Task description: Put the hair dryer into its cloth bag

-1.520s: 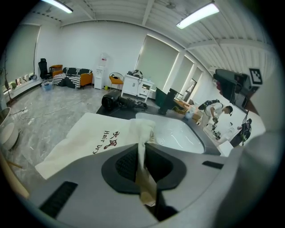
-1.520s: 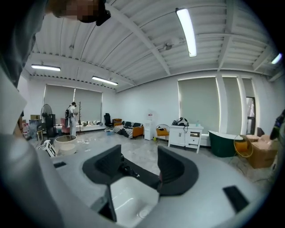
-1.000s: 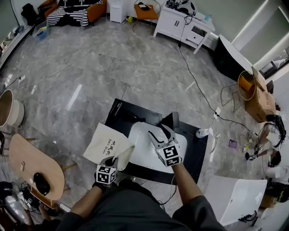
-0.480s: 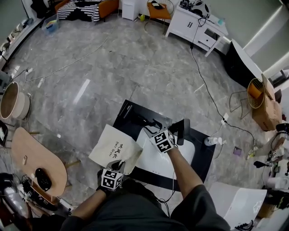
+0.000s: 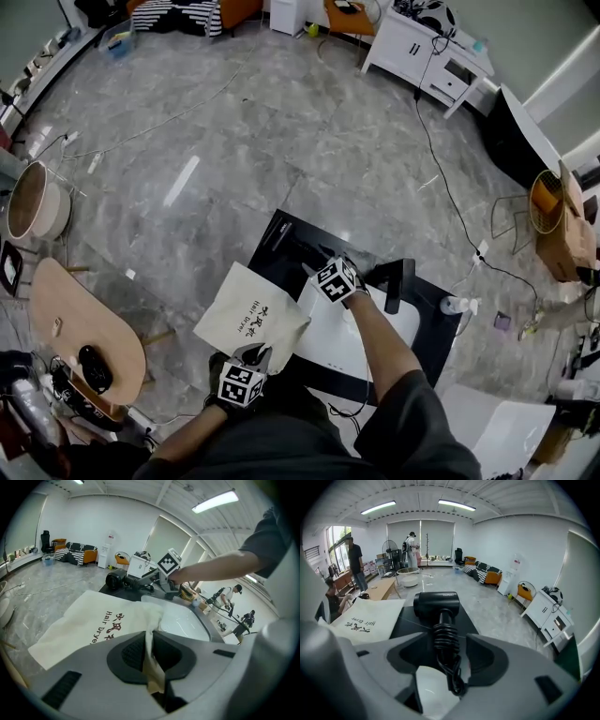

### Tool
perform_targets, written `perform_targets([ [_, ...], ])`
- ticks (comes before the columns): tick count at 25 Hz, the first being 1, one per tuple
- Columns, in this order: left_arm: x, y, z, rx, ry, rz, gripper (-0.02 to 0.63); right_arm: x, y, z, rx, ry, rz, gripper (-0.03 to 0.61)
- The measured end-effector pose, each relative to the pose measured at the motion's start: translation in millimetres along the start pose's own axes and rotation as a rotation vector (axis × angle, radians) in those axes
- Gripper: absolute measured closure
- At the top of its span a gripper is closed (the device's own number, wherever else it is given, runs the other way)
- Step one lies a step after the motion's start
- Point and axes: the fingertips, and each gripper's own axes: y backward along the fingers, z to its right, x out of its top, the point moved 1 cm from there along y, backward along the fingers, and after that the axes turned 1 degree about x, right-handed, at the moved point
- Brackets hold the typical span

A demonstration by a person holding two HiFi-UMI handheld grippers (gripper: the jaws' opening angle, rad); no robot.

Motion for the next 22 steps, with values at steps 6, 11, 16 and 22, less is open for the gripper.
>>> perform_targets([
  [6,0.1,-1.7,-3.3,-0.012,-0.001,-0.005,0.586,1.4,-32.0,-0.1,0.037,0.024,-0.051,0.334],
  [11,-3.3,1.0,-5.4,-0.023,0.001,-0.015,0.586,0.9,-46.2,-2.9,0.062,0.033,-0.069,0.334],
  [16,-5.7,0.9,-3.4,-0.029,-0.004,-0.019,0.586,-4.1,-59.8,-3.1,0.101,0.076,-0.109,0.325],
  [22,-10.2,0.0,-4.2,-0.029,-0.005,-0.024,0.586,-5.7,-67.3,-1.7,0.174,0.086,-0.158,0.301],
])
